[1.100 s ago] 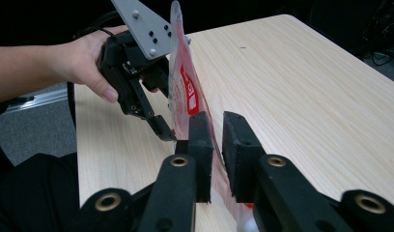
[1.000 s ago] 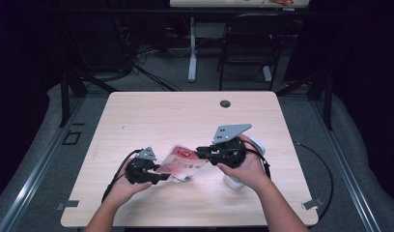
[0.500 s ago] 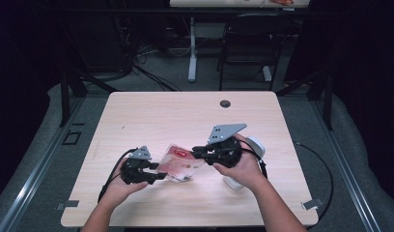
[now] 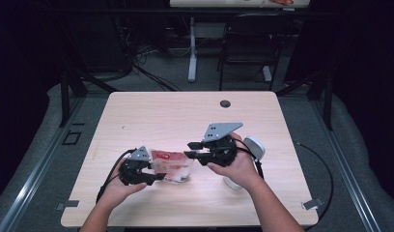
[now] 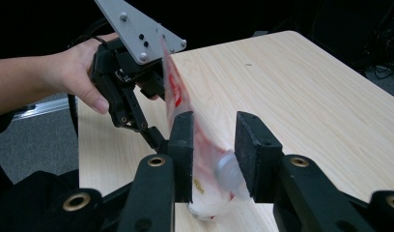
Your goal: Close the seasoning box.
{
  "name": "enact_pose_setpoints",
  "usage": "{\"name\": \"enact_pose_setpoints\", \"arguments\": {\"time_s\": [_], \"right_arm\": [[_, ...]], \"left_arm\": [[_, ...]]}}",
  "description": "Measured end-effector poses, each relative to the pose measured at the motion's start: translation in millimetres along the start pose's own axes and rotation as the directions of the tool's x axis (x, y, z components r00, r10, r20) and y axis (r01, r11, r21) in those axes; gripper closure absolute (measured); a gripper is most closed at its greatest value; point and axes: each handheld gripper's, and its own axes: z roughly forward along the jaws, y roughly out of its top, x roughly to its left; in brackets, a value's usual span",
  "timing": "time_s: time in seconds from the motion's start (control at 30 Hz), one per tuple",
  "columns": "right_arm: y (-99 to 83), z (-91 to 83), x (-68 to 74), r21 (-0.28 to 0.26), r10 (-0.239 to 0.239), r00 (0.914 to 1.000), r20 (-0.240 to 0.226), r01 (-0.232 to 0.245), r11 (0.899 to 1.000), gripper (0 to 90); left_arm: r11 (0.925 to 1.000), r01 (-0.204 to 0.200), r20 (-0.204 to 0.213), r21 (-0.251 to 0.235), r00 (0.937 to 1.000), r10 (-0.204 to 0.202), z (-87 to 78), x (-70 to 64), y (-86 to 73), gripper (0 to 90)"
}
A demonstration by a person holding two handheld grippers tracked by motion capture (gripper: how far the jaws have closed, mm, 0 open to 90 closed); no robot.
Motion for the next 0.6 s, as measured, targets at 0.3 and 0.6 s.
{"name": "enact_pose_setpoints", "arguments": {"time_s": [0.3, 0.6], "right_arm": [[4.8, 0.6, 2.5, -0.020, 0.004, 0.9999, -0.012, -0.004, 1.000, 65.9], [14.1, -4.0, 7.7, -0.047, -0.011, 0.9999, -0.012, 0.010, 0.999, 62.9]], "left_arm": [[0.9991, 0.032, -0.005, -0.027, 0.9995, -0.032, -5.1, 1.6, -5.6, 50.8], [0.9967, 0.060, -0.012, -0.055, 0.9981, -0.060, -12.9, 4.9, -12.7, 49.6]]}}
